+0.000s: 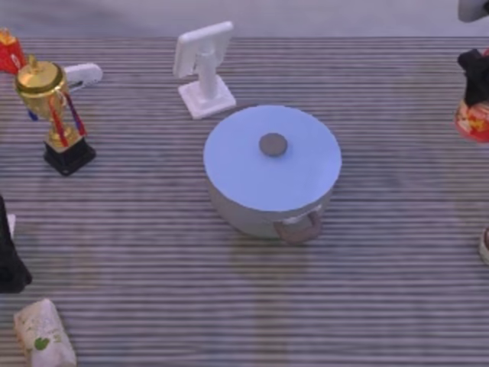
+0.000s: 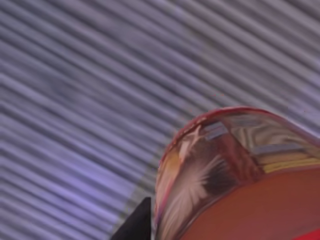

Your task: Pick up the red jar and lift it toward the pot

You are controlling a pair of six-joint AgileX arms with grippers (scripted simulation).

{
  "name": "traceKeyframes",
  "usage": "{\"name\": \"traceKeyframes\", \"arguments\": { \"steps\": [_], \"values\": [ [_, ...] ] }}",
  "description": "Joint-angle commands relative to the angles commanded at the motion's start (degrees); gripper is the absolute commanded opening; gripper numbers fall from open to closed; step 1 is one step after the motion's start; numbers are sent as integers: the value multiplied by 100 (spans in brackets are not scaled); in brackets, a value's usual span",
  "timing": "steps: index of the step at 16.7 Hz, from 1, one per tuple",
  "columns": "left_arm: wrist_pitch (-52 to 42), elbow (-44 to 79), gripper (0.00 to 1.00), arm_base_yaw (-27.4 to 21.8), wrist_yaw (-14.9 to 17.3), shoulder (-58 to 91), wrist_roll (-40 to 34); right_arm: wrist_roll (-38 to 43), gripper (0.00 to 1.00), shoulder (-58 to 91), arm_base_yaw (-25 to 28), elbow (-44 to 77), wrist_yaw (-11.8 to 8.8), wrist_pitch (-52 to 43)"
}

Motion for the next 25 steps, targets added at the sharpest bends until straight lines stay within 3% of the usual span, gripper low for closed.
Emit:
{"name": "traceKeyframes", "arguments": {
  "steps": [11, 14, 22, 25],
  "values": [
    [0, 0, 100, 0, 0, 0, 0, 219, 0, -606, 69, -676, 38, 74],
    [0, 0, 100, 0, 0, 0, 0, 941, 0, -657, 357, -957, 190, 307],
    [0, 0, 100, 0, 0, 0, 0, 3867, 0, -939, 1421, -2033, 777, 1251],
    [0, 0, 100, 0, 0, 0, 0, 4449, 0, -999, 1669, -2308, 915, 1467]
  ]
}}
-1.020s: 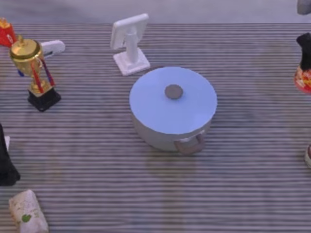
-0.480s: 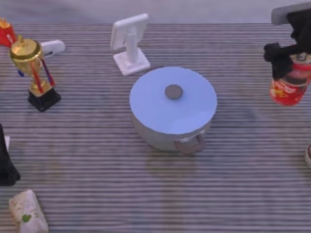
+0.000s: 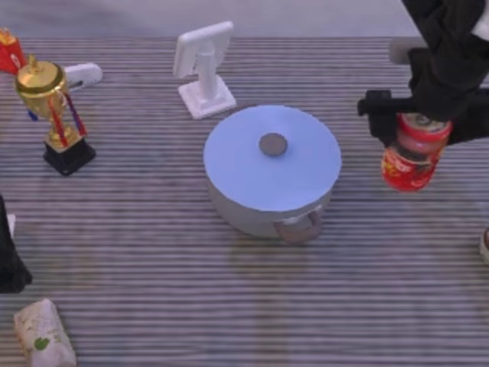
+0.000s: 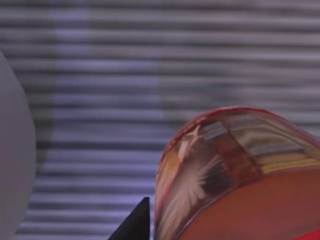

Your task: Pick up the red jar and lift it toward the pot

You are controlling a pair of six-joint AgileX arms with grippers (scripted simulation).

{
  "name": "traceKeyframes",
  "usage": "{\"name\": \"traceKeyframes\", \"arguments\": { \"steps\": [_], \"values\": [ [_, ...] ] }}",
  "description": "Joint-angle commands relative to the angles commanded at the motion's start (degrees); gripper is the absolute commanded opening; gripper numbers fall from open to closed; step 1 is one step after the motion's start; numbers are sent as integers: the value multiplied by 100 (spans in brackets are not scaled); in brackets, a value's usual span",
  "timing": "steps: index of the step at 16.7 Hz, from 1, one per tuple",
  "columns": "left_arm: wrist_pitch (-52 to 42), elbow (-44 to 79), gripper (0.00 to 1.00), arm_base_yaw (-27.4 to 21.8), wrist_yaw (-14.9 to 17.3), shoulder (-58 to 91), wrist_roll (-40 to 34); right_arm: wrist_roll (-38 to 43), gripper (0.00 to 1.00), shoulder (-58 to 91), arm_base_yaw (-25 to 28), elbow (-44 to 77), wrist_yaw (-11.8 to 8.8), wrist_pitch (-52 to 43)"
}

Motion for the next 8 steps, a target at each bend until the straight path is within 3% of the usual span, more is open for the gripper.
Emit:
{"name": "traceKeyframes", "arguments": {
  "steps": [8],
  "values": [
    [0, 0, 100, 0, 0, 0, 0, 75, 0, 93, 23, -163, 8, 232]
  ]
}}
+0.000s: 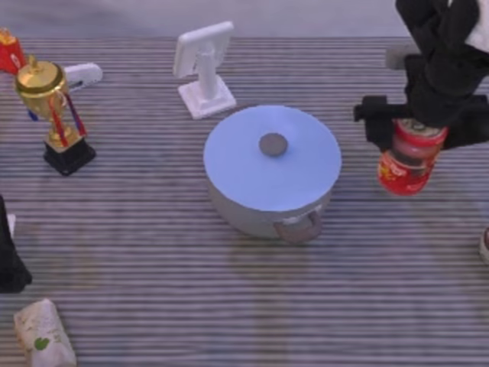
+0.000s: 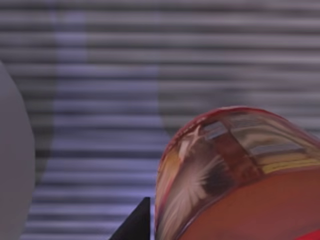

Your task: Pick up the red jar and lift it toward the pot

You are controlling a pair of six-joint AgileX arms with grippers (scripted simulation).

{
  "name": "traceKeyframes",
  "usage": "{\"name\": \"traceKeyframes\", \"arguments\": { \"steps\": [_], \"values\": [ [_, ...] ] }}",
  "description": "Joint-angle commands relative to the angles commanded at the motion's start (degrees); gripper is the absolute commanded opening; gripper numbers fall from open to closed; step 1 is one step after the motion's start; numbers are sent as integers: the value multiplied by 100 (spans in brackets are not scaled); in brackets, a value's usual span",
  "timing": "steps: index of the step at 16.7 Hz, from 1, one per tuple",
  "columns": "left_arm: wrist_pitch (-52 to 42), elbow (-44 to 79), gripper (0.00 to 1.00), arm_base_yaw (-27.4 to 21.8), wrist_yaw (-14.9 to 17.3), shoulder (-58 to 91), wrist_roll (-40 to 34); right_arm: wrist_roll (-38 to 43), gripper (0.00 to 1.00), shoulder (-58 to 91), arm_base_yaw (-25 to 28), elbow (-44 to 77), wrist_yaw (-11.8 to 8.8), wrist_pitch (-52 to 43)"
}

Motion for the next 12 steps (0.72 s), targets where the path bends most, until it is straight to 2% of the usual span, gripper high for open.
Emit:
{"name": "traceKeyframes", "arguments": {
  "steps": [5, 9, 12],
  "values": [
    [0, 0, 100, 0, 0, 0, 0, 0, 0, 267, 2, -423, 15, 719],
    [0, 0, 100, 0, 0, 0, 0, 0, 0, 290, 1, -455, 16, 767],
    [0, 0, 100, 0, 0, 0, 0, 0, 23, 290, 1, -455, 16, 767]
  ]
}}
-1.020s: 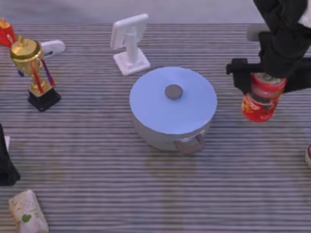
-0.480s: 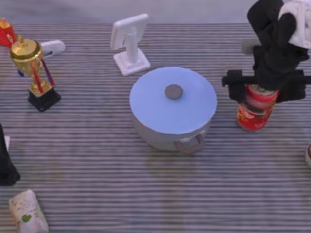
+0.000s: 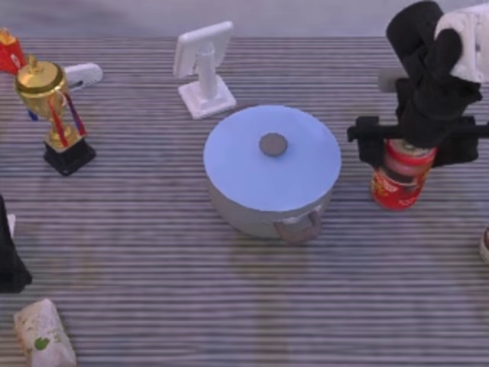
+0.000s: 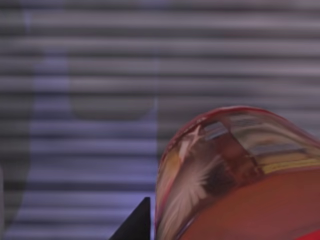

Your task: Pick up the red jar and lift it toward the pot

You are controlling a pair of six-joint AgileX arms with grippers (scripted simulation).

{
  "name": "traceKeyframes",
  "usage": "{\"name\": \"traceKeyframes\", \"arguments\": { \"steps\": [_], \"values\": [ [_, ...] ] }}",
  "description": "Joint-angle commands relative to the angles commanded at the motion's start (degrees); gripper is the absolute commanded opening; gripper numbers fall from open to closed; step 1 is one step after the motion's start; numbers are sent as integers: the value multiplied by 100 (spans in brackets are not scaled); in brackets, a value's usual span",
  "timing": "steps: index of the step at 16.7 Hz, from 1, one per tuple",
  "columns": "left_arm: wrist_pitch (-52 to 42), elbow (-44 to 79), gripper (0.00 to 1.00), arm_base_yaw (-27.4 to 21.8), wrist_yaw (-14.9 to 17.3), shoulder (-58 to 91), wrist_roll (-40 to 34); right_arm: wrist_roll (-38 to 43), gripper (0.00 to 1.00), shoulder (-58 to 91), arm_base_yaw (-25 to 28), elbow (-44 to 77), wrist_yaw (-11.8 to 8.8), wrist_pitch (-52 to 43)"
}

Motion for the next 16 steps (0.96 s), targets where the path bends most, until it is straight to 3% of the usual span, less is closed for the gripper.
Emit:
{"name": "traceKeyframes", "arguments": {
  "steps": [10, 16],
  "values": [
    [0, 0, 100, 0, 0, 0, 0, 0, 98, 0, 0, 0, 0, 0],
    [0, 0, 100, 0, 0, 0, 0, 0, 100, 0, 0, 0, 0, 0]
  ]
}}
